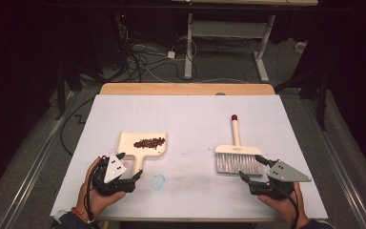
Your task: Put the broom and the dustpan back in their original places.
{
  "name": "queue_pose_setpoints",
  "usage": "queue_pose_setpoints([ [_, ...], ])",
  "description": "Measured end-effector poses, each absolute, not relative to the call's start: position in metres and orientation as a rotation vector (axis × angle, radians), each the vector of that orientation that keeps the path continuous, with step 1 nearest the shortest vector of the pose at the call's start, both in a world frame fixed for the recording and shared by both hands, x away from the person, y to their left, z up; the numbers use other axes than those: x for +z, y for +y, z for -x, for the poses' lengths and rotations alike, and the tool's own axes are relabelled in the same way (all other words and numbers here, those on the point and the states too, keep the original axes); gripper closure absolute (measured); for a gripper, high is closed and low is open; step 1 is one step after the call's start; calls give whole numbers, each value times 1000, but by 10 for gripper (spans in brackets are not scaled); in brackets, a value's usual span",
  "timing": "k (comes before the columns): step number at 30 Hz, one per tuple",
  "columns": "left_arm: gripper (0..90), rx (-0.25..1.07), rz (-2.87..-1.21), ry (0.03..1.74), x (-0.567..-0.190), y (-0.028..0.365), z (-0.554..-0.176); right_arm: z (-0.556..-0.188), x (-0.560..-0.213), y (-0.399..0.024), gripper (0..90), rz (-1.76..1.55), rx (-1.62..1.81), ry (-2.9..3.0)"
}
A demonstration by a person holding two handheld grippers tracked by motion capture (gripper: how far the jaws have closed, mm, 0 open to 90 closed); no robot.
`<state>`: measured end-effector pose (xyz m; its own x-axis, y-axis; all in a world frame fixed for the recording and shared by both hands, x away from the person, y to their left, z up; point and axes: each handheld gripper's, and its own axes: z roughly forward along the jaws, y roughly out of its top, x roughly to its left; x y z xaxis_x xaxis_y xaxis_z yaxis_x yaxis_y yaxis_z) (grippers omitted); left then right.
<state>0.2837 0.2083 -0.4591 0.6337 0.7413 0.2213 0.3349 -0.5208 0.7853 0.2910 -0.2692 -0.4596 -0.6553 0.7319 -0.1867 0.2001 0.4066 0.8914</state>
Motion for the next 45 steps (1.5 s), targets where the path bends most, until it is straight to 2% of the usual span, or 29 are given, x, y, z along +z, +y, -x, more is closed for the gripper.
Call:
queue_pose_setpoints([
  [20, 192, 723, -2184, 820, -462, 204, -280, -287, -453, -264, 234, -747, 1220, 2042],
  [45, 183, 709, -2171, 836, -463, 201, -285, -290, -453, -269, 224, -787, 1176, 2019],
])
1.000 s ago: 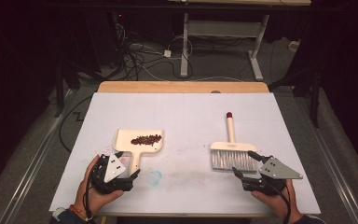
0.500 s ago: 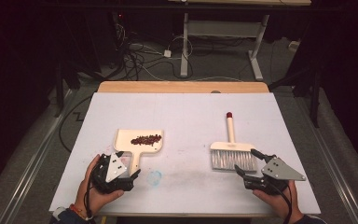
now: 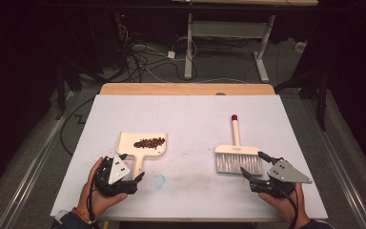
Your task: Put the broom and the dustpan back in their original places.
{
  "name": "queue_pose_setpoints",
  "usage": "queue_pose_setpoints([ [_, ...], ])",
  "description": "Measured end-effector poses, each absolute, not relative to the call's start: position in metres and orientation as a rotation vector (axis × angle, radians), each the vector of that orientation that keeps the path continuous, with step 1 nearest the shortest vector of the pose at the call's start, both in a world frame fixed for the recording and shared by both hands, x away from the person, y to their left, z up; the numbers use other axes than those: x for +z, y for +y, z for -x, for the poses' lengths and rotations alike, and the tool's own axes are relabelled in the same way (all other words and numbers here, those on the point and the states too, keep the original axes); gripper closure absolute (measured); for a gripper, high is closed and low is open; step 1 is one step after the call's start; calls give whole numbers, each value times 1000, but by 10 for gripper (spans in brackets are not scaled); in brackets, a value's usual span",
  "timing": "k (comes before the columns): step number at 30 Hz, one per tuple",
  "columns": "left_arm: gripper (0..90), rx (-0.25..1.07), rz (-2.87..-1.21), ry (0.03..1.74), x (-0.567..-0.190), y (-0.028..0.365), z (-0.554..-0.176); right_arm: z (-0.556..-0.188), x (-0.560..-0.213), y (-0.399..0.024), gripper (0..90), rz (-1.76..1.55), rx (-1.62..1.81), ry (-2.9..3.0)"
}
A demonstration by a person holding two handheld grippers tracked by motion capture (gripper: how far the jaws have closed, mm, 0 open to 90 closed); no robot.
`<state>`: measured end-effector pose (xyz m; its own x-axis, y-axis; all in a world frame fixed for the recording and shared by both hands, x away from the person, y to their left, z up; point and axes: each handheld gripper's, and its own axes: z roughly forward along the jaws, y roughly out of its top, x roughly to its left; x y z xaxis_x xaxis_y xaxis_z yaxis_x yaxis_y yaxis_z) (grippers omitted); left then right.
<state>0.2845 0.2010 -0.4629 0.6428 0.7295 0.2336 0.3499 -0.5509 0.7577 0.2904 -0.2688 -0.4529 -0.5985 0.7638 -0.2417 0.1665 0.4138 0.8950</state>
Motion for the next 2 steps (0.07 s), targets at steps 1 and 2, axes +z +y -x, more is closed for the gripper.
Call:
queue_pose_setpoints([
  [1, 183, 707, -2173, 834, -463, 200, -285, -291, -453, -269, 224, -787, 1175, 2024],
  [2, 183, 711, -2177, 830, -463, 200, -285, -291, -454, -268, 223, -791, 1170, 2026],
])
